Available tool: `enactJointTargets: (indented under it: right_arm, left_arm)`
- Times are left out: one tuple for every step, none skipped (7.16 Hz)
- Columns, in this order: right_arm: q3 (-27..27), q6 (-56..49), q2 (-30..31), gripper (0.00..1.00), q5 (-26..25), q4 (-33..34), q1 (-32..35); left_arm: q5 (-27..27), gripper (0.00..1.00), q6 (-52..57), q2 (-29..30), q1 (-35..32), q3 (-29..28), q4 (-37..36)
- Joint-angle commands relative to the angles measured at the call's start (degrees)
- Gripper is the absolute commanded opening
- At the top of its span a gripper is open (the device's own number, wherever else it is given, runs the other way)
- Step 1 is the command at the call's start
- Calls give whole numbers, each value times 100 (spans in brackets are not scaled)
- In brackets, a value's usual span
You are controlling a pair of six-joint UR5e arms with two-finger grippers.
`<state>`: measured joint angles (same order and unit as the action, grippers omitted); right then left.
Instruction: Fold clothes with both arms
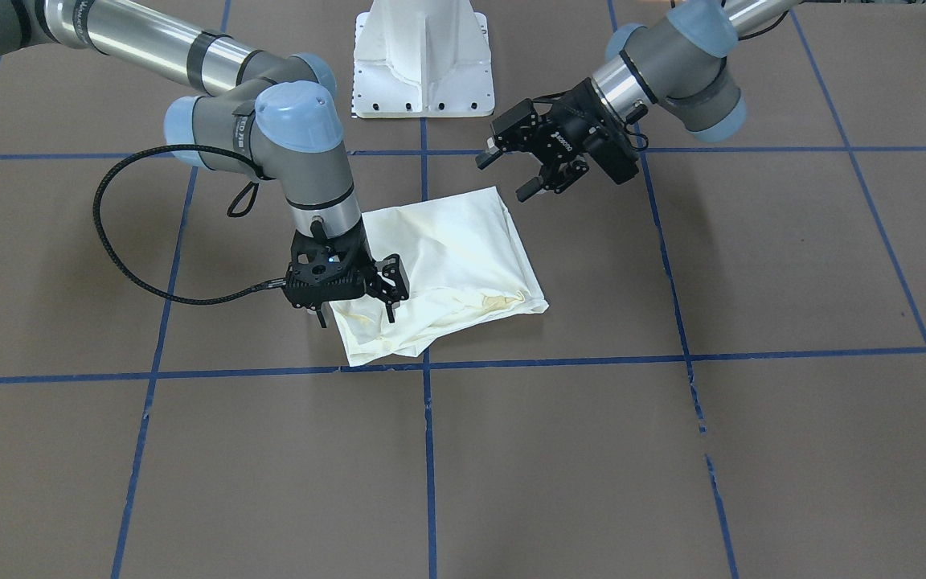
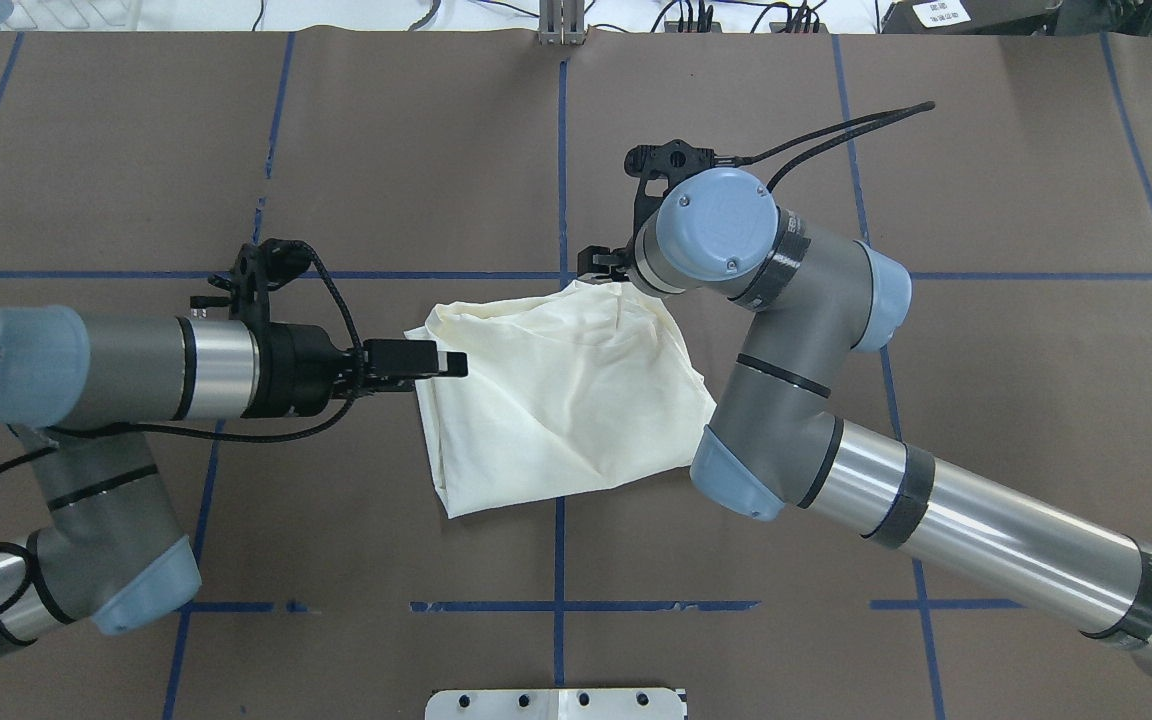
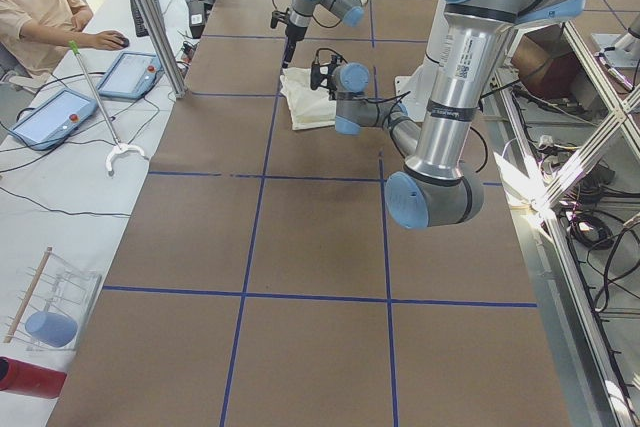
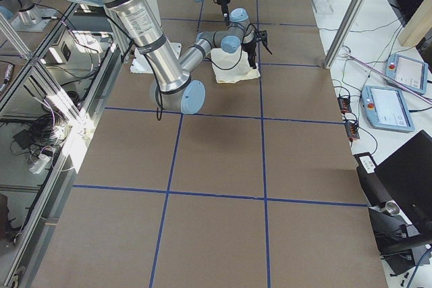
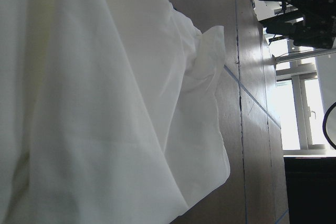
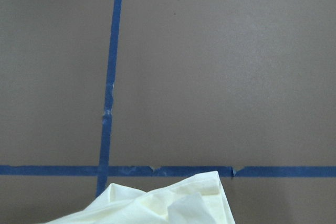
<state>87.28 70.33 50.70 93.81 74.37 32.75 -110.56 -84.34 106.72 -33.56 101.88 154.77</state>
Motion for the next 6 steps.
enactJointTargets:
  right_arm:
    - [-53,394,2,71,-337,7,-216]
    - [-123,368,27,45,-354,7,-216]
    - [-193,367,-33,45,-546,16,-216]
    - [-228,359,-42,45,-609,16,-216]
    - [-281,341,-43,46,-610,16,-216]
    - [-316,315,-43,50,-688,25,-216]
  left_arm:
    - [-449,100,392,-204,-388,52,-96]
    - [-448,100,392,-213,-379,52,-96]
    - [-448,100,392,-213,-379,52,-96]
    - [-448,100,392,-222,-379,52,-96]
    - [-440,100,383,-222,-379,52,-96]
    - [-422,100,392,-231,-379,43,-96]
